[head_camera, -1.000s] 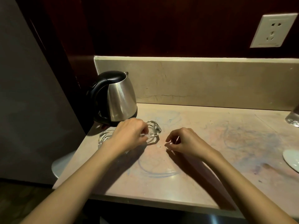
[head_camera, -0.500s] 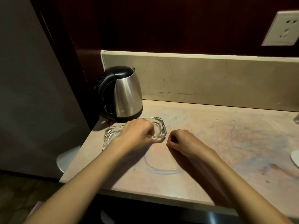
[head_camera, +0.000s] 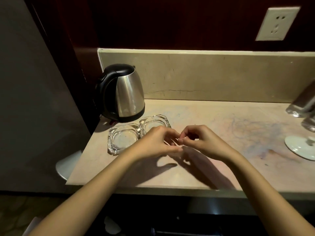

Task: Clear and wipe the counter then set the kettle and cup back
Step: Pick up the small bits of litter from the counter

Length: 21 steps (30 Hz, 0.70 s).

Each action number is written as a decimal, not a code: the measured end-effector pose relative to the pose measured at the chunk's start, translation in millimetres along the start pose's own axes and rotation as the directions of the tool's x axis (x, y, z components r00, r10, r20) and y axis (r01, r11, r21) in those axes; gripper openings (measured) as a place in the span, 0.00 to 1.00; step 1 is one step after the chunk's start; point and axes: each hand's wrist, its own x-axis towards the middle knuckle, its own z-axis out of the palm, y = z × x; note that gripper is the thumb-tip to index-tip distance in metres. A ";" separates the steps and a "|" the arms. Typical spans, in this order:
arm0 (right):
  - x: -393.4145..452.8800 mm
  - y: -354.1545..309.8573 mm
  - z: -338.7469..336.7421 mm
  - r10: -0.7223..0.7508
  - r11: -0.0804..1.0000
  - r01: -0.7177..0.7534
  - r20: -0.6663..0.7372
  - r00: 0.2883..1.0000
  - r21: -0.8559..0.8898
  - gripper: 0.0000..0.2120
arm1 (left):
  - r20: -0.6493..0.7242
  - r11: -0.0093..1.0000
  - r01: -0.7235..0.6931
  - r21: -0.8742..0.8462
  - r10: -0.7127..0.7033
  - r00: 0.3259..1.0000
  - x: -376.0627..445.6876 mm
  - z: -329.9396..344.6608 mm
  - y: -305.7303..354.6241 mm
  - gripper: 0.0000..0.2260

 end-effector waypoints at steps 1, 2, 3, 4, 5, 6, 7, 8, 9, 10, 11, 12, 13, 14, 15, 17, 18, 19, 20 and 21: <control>-5.2 -3.7 3.8 -0.002 1.000 0.002 -0.009 1.000 0.026 0.03 | -0.014 0.997 0.017 -0.079 -0.018 1.000 -4.8 2.1 0.5 0.09; -10.2 -6.3 8.2 0.003 0.999 -0.002 -0.014 1.000 0.044 0.03 | -0.023 0.992 0.038 -0.122 -0.041 0.999 -9.1 3.8 -1.0 0.07; -14.0 -7.9 12.4 0.012 0.998 -0.011 -0.016 1.000 0.055 0.03 | -0.025 0.991 0.051 -0.127 -0.054 0.998 -13.0 4.1 -3.6 0.07; -18.8 -8.8 18.3 0.025 0.998 -0.024 -0.014 1.000 0.063 0.03 | -0.015 0.991 0.060 -0.119 -0.063 0.998 -18.3 5.0 -7.7 0.07; -23.3 -9.6 24.2 0.034 0.997 -0.034 -0.010 0.999 0.074 0.02 | -0.003 0.992 0.067 -0.108 -0.068 0.998 -23.8 5.5 -12.1 0.06; -27.4 -10.4 30.6 0.041 0.995 -0.040 -0.008 0.999 0.092 0.02 | 0.008 0.992 0.071 -0.103 -0.070 0.997 -30.8 5.6 -16.0 0.05; -31.0 -11.3 37.1 0.053 0.992 -0.052 -0.008 0.999 0.115 0.03 | 0.011 0.992 0.077 -0.100 -0.076 0.997 -37.8 5.5 -19.2 0.05; -34.4 -11.8 42.1 0.070 0.988 -0.069 -0.003 0.998 0.139 0.04 | 0.007 0.991 0.083 -0.103 -0.083 0.997 -44.2 6.1 -21.3 0.05; -38.4 -13.8 48.8 0.092 0.983 -0.093 0.011 0.996 0.160 0.05 | 0.000 0.990 0.092 -0.104 -0.093 0.996 -52.8 6.5 -23.0 0.05; -42.2 -16.0 55.6 0.118 0.976 -0.121 0.026 0.993 0.180 0.06 | -0.003 0.989 0.100 -0.109 -0.101 0.995 -61.6 7.0 -24.6 0.05; -45.6 -18.8 62.4 0.135 0.972 -0.140 0.040 0.990 0.191 0.07 | 0.000 0.987 0.104 -0.119 -0.104 0.995 -71.2 7.1 -24.8 0.05; -48.5 -20.6 69.4 0.139 0.971 -0.147 0.053 0.989 0.189 0.07 | 0.006 0.986 0.108 -0.129 -0.108 0.994 -80.1 7.2 -26.0 0.04; -50.9 -22.0 75.4 0.130 0.974 -0.140 0.066 0.989 0.180 0.07 | 0.011 0.986 0.108 -0.127 -0.108 0.994 -88.1 7.0 -27.9 0.05; -53.5 -24.1 82.9 0.116 0.975 -0.130 0.086 0.989 0.178 0.06 | 0.005 0.987 0.111 -0.117 -0.111 0.994 -97.7 7.2 -30.4 0.05; -55.9 -26.5 89.9 0.101 0.974 -0.120 0.104 0.989 0.192 0.05 | -0.005 0.987 0.116 -0.108 -0.117 0.993 -106.6 7.6 -33.2 0.05; -62.9 -31.2 106.6 0.075 0.963 -0.106 0.129 0.989 0.247 0.04 | -0.032 0.982 0.142 -0.128 -0.148 0.989 -129.9 12.2 -39.8 0.05; -66.9 -33.3 113.9 0.064 0.957 -0.099 0.135 0.989 0.271 0.04 | -0.042 0.977 0.157 -0.143 -0.165 0.985 -140.9 15.6 -42.9 0.05; -71.8 -34.5 124.8 0.053 0.952 -0.097 0.157 0.986 0.291 0.04 | -0.052 0.972 0.176 -0.155 -0.186 0.981 -155.2 19.9 -46.6 0.04; -76.5 -34.1 136.5 0.043 0.948 -0.099 0.186 0.982 0.302 0.05 | -0.055 0.967 0.197 -0.162 -0.209 0.976 -168.5 24.4 -51.3 0.04; -81.8 -32.4 150.4 0.038 0.947 -0.105 0.218 0.975 0.304 0.05 | -0.055 0.960 0.222 -0.171 -0.235 0.971 -182.7 29.7 -57.1 0.04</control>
